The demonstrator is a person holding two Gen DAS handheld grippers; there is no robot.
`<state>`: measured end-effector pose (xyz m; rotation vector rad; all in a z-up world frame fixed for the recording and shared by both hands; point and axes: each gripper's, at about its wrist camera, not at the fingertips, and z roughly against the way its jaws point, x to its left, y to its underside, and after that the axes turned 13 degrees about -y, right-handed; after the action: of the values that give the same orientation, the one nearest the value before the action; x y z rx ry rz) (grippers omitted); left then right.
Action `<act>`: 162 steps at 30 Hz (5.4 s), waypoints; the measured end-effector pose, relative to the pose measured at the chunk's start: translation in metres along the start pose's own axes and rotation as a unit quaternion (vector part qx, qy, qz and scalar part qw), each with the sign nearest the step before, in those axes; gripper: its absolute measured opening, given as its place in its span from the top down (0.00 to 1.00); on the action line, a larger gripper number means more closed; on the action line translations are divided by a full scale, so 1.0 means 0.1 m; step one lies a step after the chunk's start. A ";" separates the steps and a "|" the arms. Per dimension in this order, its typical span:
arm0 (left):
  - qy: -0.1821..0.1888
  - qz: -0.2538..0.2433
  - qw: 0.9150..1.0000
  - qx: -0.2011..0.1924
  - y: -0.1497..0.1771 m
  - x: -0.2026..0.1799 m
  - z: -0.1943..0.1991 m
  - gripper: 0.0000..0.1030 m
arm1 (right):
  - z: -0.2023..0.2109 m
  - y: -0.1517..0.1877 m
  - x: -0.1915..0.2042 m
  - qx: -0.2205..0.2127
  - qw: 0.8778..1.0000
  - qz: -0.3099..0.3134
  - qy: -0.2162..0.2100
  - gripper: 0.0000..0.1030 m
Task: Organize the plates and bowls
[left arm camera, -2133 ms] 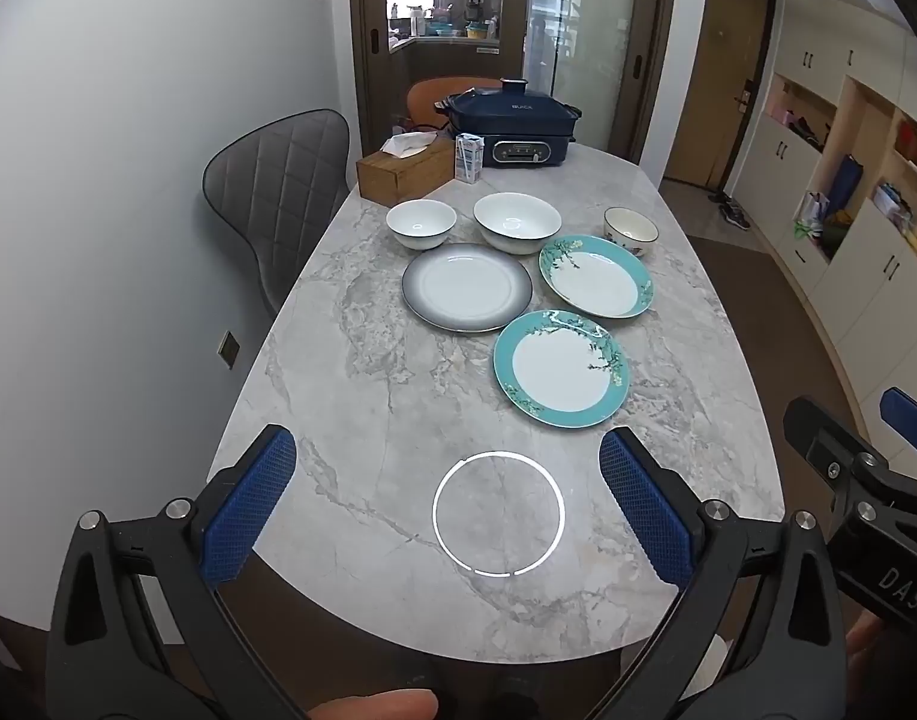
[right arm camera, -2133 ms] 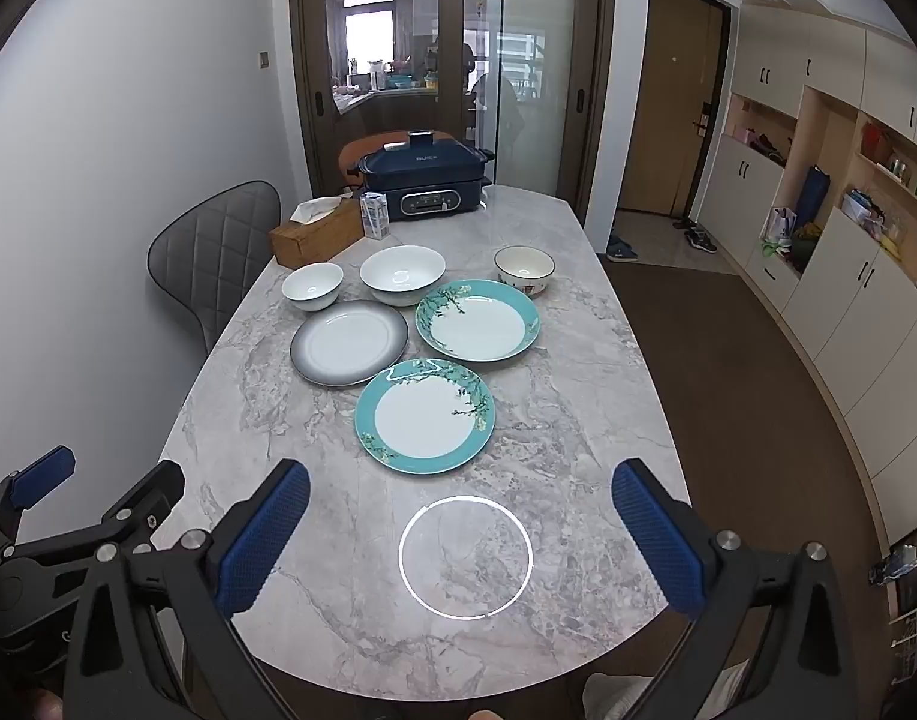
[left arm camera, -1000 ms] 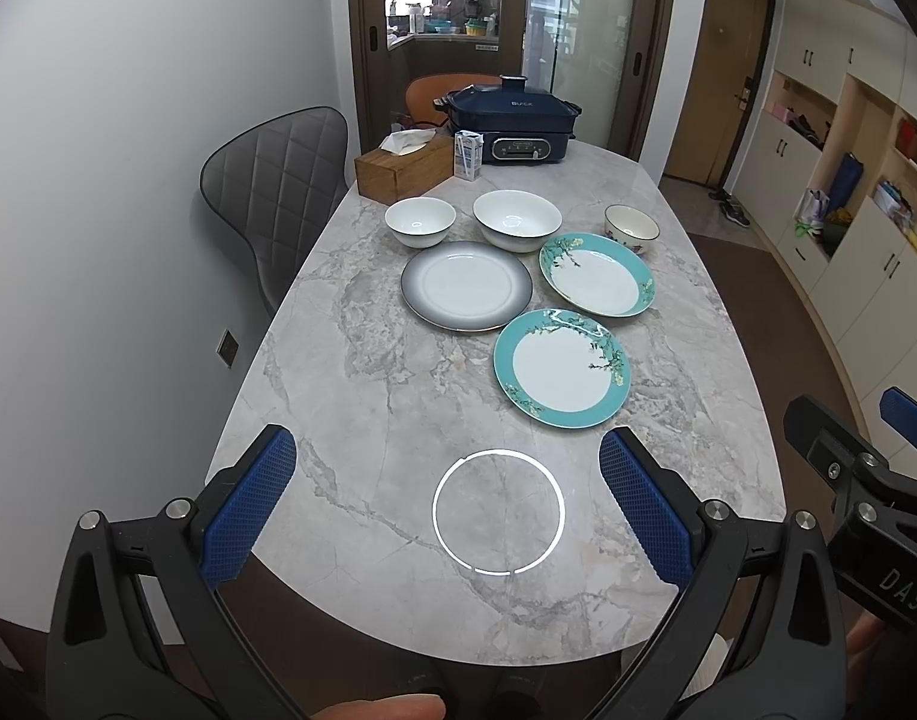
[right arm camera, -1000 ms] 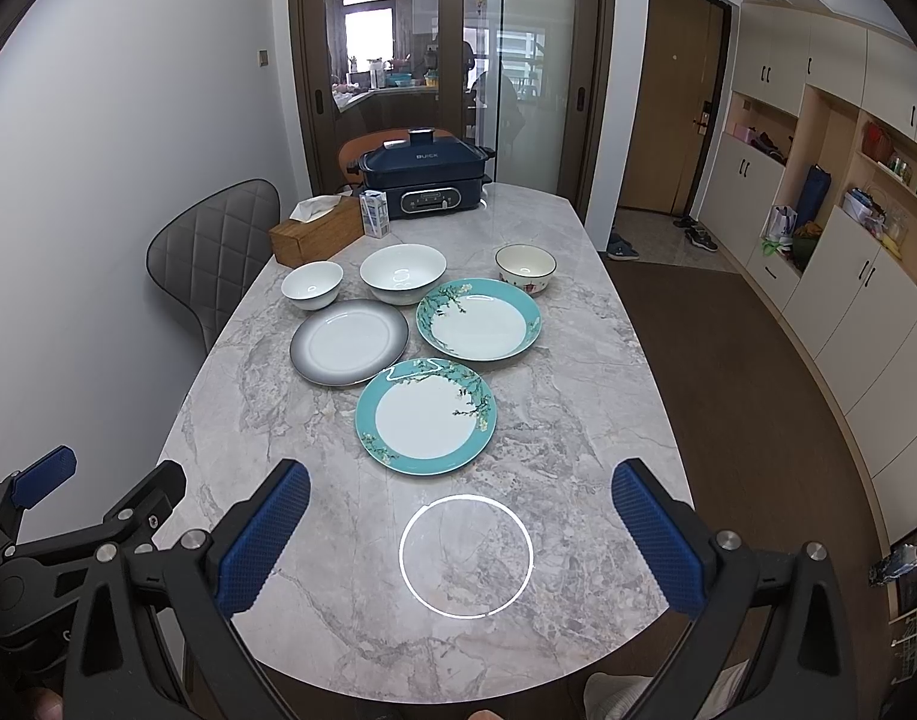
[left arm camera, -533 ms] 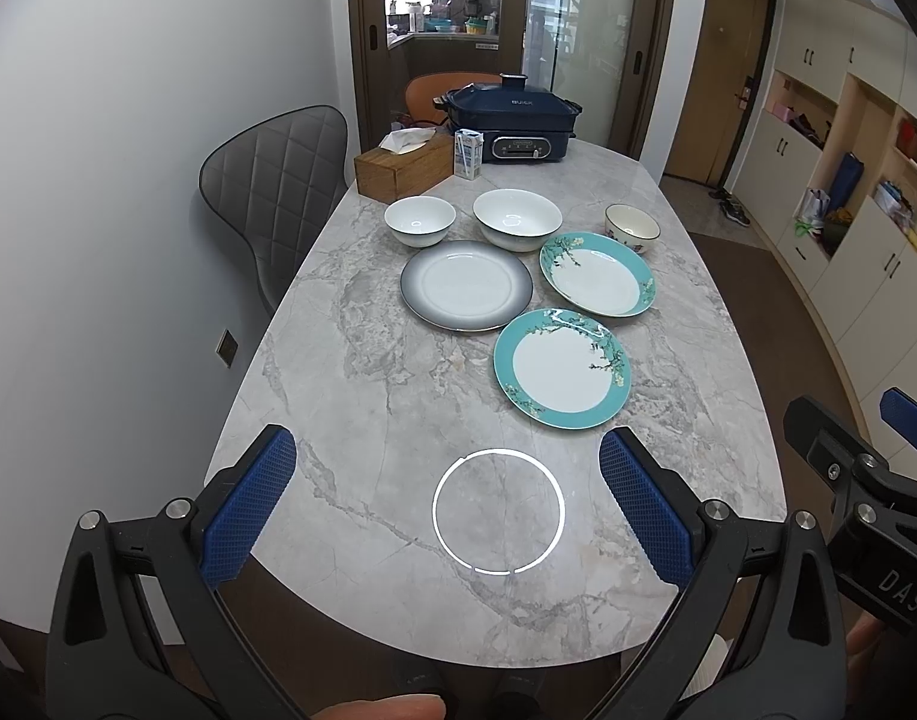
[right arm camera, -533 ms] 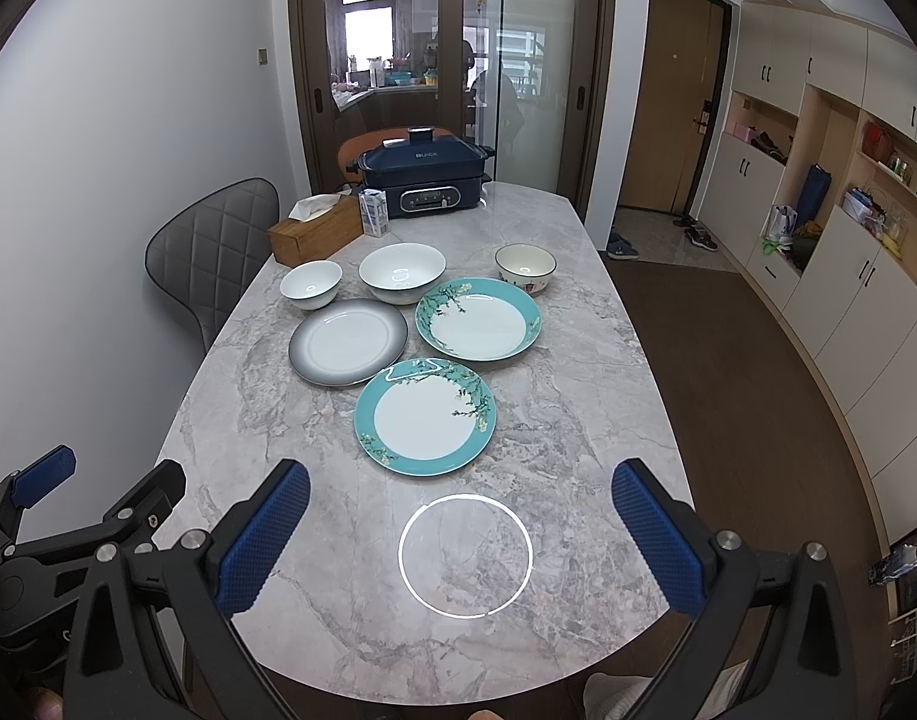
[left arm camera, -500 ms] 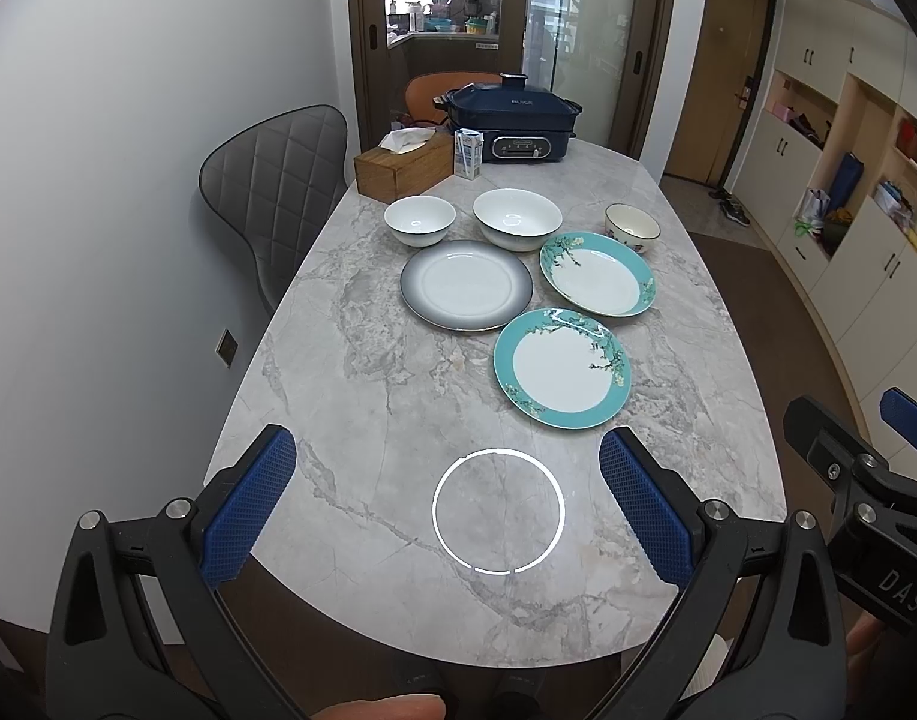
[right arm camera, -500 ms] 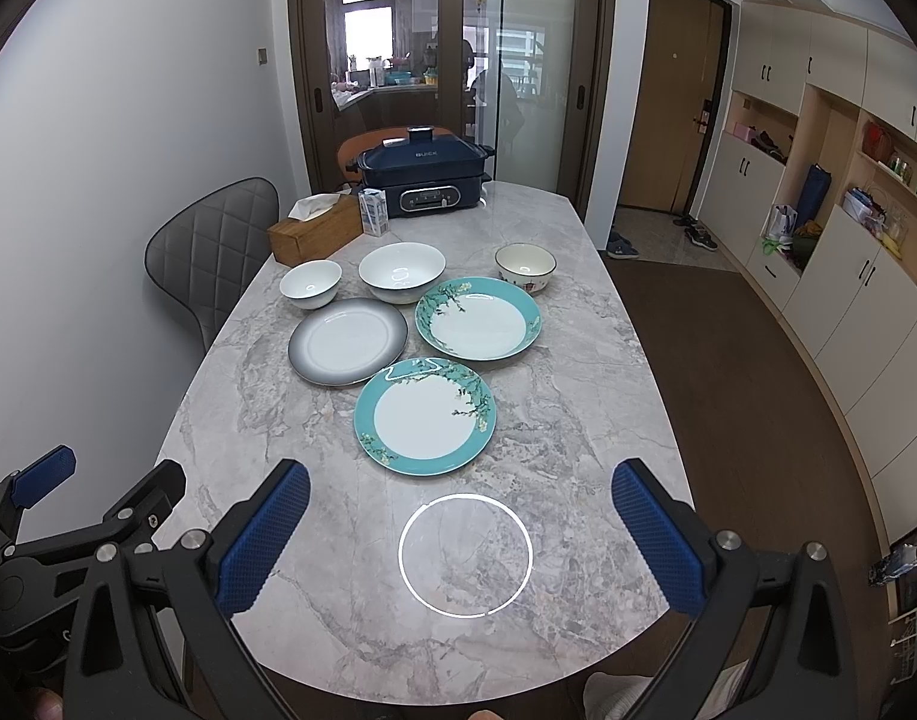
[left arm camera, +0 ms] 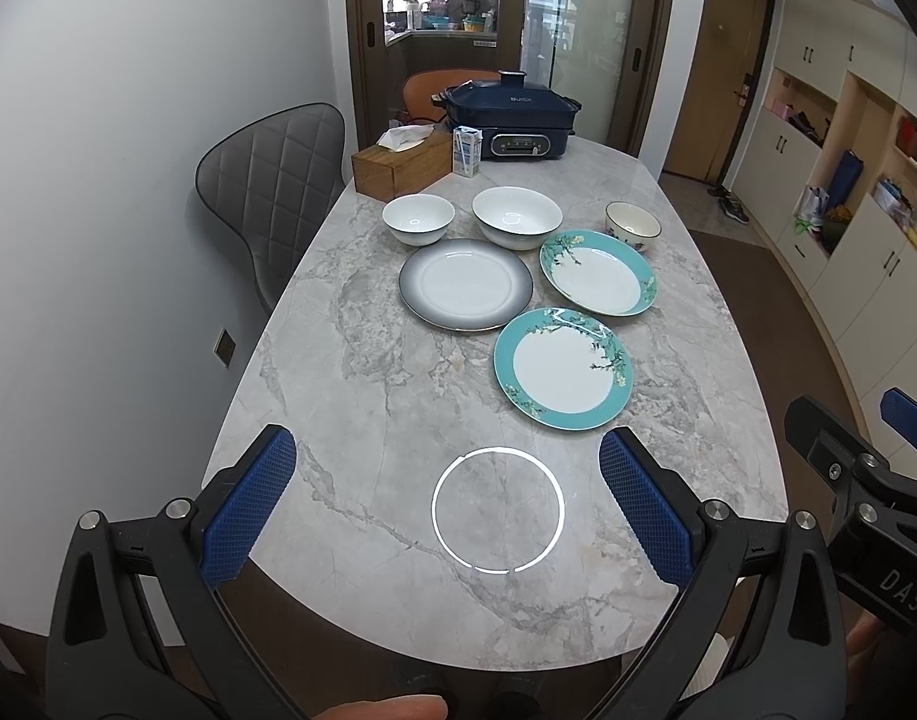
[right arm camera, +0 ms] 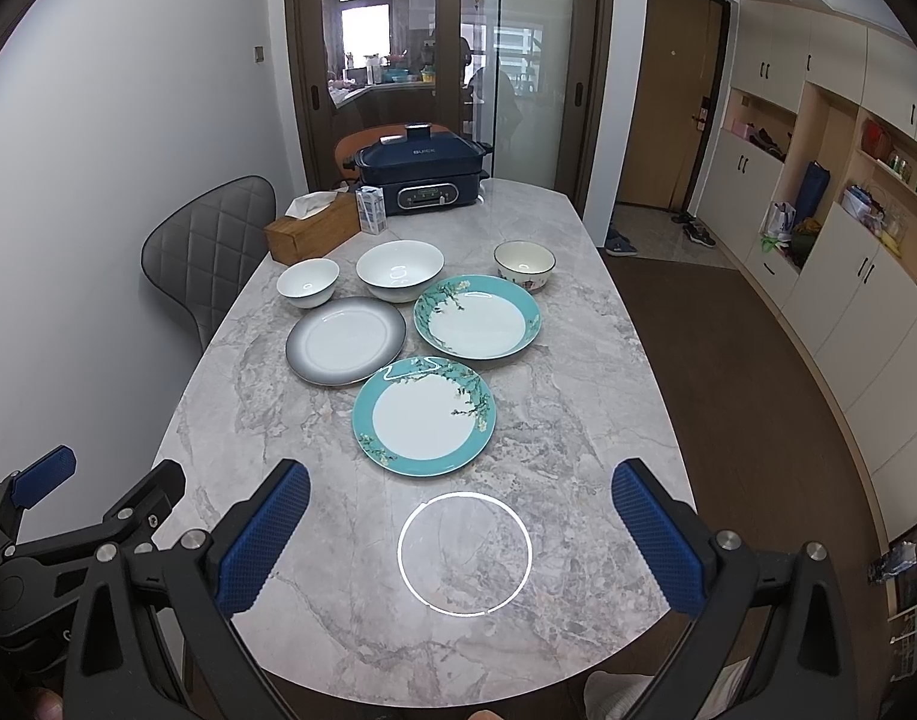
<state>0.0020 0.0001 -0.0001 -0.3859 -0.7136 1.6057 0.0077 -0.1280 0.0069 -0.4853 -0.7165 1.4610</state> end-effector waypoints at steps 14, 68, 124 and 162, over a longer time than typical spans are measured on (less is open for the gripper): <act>0.010 -0.009 1.000 0.007 -0.09 0.20 -0.39 0.00 | -0.10 -0.01 0.19 0.001 1.000 -0.009 0.013 0.00; 0.166 -0.005 0.949 0.269 -1.63 0.12 -5.84 0.27 | -4.64 -1.25 -0.65 0.248 0.905 -0.108 -0.327 0.21; 0.189 -0.031 0.942 0.275 -1.92 -0.07 -6.09 0.78 | -4.90 -1.11 -0.52 0.284 0.912 -0.087 -0.283 0.82; 0.176 0.001 0.944 0.281 -1.87 -0.03 -6.03 0.82 | -4.81 -1.13 -0.84 0.261 0.935 -0.103 -0.216 0.82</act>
<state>0.5198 0.1394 -0.3330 -0.2394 0.0281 1.6057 0.4262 -0.1587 -0.2673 0.3238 -0.6591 1.4970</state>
